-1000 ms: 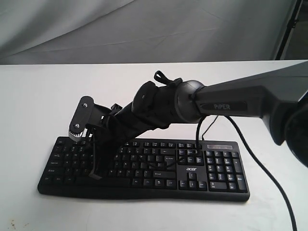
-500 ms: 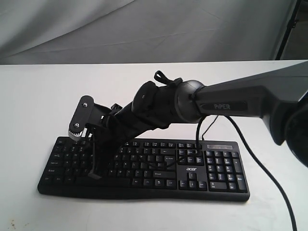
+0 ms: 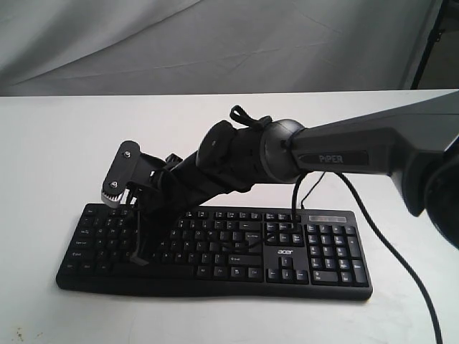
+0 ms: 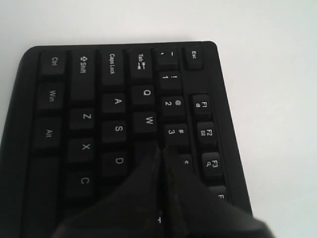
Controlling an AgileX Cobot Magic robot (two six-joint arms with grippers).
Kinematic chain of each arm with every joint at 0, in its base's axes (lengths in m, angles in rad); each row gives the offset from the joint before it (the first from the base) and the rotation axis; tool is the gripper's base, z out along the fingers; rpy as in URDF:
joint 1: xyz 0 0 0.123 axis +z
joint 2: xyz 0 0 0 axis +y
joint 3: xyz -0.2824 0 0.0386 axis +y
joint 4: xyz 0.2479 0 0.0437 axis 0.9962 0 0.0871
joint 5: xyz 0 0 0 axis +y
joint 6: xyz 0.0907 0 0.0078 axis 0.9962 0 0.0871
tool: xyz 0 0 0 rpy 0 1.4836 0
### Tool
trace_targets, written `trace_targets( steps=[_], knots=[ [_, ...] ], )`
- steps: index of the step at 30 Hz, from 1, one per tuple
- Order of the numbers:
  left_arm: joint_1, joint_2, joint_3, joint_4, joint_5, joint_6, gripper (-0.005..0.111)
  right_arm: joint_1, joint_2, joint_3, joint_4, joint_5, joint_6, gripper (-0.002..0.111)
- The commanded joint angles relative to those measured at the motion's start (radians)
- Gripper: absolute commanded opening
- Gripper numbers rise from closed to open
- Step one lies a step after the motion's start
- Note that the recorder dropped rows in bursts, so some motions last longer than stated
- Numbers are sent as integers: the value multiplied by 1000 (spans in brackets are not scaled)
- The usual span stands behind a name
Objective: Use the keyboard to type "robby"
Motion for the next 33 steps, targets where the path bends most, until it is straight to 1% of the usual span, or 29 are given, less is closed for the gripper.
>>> trace_targets(
  steps=[1, 33],
  knots=[
    [-6, -3, 4, 5, -5, -3, 0, 2, -3, -6, 18, -8, -5, 0],
    [-6, -3, 4, 5, -5, -3, 0, 5, 17, -6, 22, -15, -7, 0]
  ],
)
